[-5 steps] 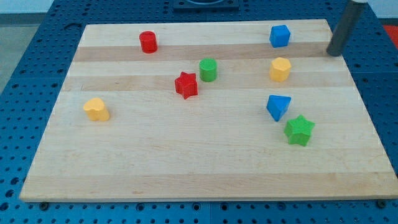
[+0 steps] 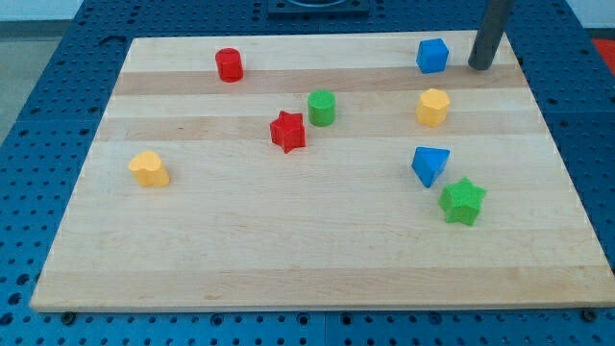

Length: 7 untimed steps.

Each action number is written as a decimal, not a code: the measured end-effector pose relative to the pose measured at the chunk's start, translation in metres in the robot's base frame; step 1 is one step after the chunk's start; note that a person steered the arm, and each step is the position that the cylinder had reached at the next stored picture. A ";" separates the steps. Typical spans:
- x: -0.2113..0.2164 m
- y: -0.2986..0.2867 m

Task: Slide blue cube left to the top center

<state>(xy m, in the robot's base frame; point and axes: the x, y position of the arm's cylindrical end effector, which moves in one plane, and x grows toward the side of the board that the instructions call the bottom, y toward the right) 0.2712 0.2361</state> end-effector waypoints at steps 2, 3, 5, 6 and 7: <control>0.001 0.000; 0.002 0.000; 0.004 0.000; 0.006 0.000; 0.006 0.000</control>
<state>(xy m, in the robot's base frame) 0.2776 0.2357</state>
